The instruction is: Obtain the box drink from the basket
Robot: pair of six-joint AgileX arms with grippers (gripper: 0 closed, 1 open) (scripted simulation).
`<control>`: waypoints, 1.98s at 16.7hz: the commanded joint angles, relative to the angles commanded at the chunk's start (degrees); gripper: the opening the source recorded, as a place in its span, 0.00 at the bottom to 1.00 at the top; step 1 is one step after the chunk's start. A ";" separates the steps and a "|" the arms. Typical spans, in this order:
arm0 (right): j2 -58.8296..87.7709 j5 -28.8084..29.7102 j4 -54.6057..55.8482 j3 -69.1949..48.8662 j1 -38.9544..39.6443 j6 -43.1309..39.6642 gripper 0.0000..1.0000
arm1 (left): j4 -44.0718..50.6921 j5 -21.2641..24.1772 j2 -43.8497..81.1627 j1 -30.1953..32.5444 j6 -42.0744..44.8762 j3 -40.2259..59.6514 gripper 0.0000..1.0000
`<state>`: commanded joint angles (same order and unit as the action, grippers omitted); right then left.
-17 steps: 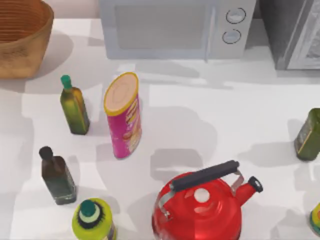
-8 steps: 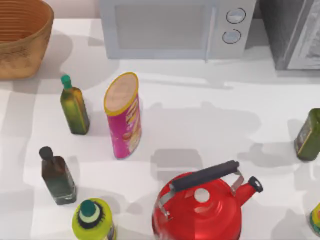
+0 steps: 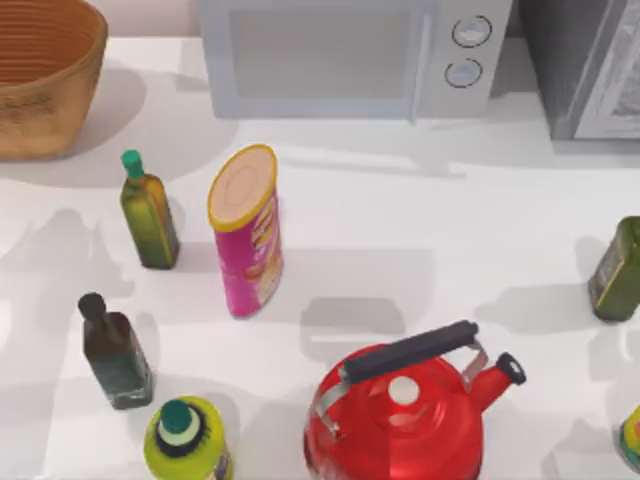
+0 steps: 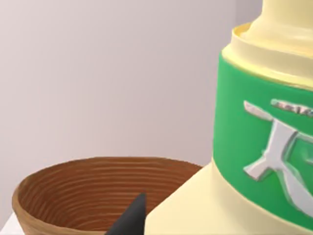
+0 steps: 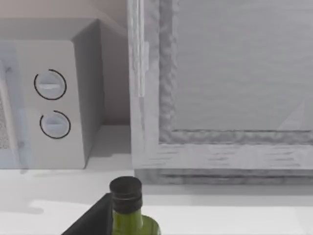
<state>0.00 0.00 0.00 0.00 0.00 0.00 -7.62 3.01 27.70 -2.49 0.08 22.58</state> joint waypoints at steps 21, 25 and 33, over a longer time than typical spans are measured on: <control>0.00 0.00 0.00 0.00 0.00 0.00 1.00 | -3.64 -14.13 -15.16 10.26 1.14 -18.77 0.00; 0.00 0.00 0.00 0.00 0.00 0.00 1.00 | -15.30 -30.10 1.34 13.52 1.40 -15.69 0.00; 0.00 0.00 0.00 0.00 0.00 0.00 1.00 | -35.18 -51.72 25.82 25.16 1.87 -9.43 0.00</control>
<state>0.00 0.00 0.00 0.00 0.00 0.00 -42.80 -48.71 53.52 22.67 1.96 13.15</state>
